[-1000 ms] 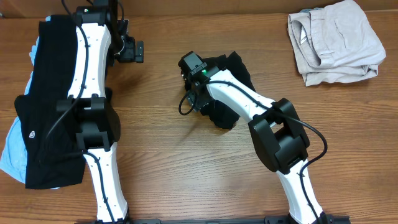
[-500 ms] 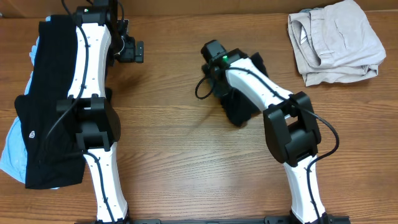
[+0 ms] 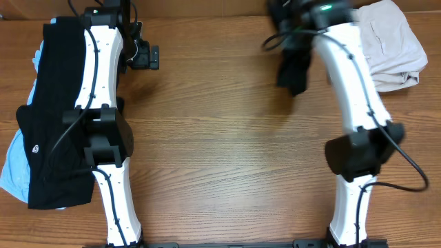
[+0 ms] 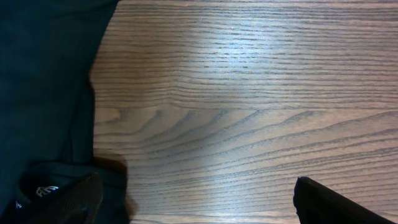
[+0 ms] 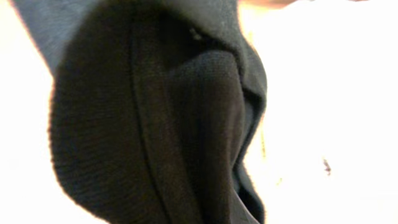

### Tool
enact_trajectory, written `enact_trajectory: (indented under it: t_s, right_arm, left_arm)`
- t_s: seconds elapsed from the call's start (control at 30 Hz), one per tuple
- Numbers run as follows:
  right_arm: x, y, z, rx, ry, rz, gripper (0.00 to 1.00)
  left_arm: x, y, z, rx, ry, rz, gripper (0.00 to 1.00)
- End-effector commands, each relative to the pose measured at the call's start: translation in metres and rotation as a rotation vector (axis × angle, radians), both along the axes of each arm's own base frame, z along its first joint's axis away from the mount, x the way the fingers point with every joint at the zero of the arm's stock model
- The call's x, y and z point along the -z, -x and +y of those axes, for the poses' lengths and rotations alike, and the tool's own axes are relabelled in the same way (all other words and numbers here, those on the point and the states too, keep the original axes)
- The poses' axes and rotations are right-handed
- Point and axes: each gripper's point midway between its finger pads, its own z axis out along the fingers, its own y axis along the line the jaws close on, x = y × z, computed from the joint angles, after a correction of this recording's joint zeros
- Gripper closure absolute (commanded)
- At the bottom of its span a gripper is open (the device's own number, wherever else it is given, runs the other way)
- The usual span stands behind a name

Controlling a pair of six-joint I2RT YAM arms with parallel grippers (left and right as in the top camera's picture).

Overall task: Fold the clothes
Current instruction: 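Carry the bundle to the beige garment top right and place it on top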

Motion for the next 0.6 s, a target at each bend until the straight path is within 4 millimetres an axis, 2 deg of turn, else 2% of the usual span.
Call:
enact_trajectory:
  t_s: [0.0,0.03,0.47,0.57]
  right_arm:
    - [-0.061,-0.001,-0.044,0.091,-0.011,-0.149,0.96]
    - [-0.072,-0.006,-0.066,0.111,0.002,-0.184,0.96]
    - [-0.096,-0.041,-0.206,-0.041,0.375,-0.289,0.96]
    - [-0.094,-0.05,-0.23,-0.096,0.445,-0.309,0.96]
  left_arm:
    - [0.002,0.001,-0.003,-0.004,-0.003,0.006,0.0]
    - [0.002,0.001,-0.003,-0.004,-0.003,0.006,0.0]
    - [0.002,0.0,-0.003,-0.005,-0.003,0.004,0.0]
    - [0.002,0.0,-0.003,-0.005,-0.003,0.002,0.0]
